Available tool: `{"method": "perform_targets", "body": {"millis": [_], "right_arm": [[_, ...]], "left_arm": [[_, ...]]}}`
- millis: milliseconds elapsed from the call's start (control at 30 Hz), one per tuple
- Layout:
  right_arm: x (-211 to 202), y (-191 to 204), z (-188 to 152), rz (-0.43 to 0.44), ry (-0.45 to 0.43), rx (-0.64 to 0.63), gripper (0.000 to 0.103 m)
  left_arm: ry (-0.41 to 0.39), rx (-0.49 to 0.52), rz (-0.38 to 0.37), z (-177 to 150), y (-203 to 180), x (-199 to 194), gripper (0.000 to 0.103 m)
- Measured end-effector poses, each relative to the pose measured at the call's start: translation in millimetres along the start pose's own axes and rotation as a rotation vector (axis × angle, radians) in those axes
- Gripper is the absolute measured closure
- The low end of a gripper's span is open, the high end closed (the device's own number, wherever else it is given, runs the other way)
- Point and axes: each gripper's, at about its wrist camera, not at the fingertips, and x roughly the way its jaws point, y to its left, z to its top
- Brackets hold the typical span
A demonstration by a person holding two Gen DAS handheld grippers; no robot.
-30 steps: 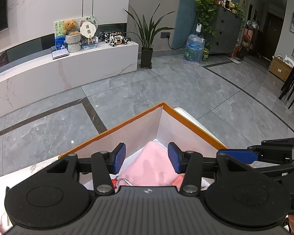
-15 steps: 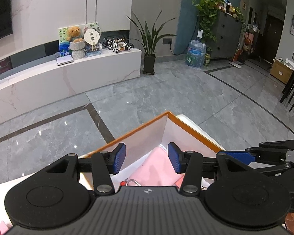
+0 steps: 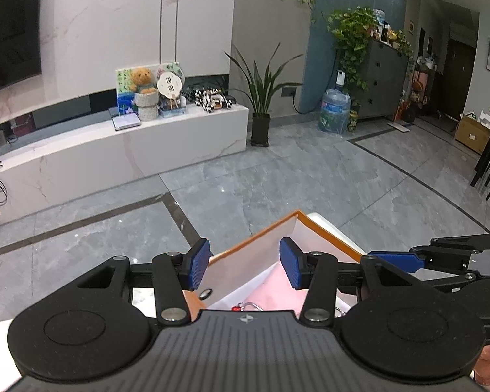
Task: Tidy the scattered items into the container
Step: 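Withdraw both open tools up out of the orange box, then move the left tool to the raccoon plush while the right tool reaches the pink pompom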
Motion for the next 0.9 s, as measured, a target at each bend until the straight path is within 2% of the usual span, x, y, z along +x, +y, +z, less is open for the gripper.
{"method": "perform_targets", "body": {"millis": [433, 667, 900], "right_arm": [[-32.6, 58.0, 10.3, 0.049, -0.077, -0.087, 0.055], [-44.2, 100.7, 11.7, 0.106, -0.113, -0.144, 0.055], [-48.1, 137.7, 10.8, 0.167, -0.133, -0.191, 0.054]], "left_arm": [[-0.109, 0.001, 0.052, -1.1, 27.6, -86.7, 0.046], [-0.178, -0.022, 0.114, -6.8, 56.8, -142.8, 0.046], [-0.234, -0.051, 0.188, -21.7, 88.0, -192.3, 0.041]]}}
